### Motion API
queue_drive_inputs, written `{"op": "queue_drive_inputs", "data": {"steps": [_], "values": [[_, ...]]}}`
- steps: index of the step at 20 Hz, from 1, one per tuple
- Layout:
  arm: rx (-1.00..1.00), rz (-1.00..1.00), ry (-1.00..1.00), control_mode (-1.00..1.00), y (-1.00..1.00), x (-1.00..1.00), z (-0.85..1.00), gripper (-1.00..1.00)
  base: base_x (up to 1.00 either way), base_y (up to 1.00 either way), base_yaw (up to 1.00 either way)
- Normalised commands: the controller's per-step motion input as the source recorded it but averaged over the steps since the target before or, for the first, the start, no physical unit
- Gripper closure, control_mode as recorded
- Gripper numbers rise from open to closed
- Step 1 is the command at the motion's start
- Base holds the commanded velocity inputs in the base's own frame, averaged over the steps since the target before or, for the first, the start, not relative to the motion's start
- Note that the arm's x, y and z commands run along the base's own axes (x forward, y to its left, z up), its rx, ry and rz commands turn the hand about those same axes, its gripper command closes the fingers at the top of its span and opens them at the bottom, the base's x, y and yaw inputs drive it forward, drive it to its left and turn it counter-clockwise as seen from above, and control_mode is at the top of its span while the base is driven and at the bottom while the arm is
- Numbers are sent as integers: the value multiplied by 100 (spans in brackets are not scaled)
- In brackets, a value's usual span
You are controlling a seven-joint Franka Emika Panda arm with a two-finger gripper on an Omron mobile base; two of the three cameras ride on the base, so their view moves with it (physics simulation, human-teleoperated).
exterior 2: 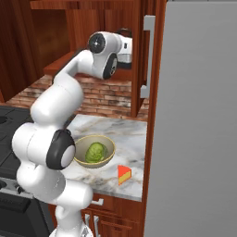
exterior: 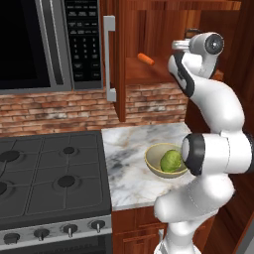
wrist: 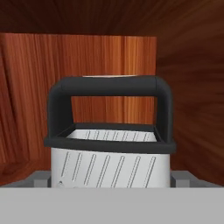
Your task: Pick the cheese from the fridge and the cheese grater from the cabinet and place them next to the salad bowl.
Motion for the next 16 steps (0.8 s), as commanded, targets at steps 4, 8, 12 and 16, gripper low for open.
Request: {"op": "queue_drive_inputs", "data": {"steps": [4,8,12,16], "values": [[0,0,-5,-100,0,-62,0,100,0,0,0],[0,0,-1,-100,0,-58,0,100,0,0,0],[0,0,-2,-100,10,-78,0,100,0,0,0],[0,0,-1,-100,19,-81,1,100,0,0,0]]}}
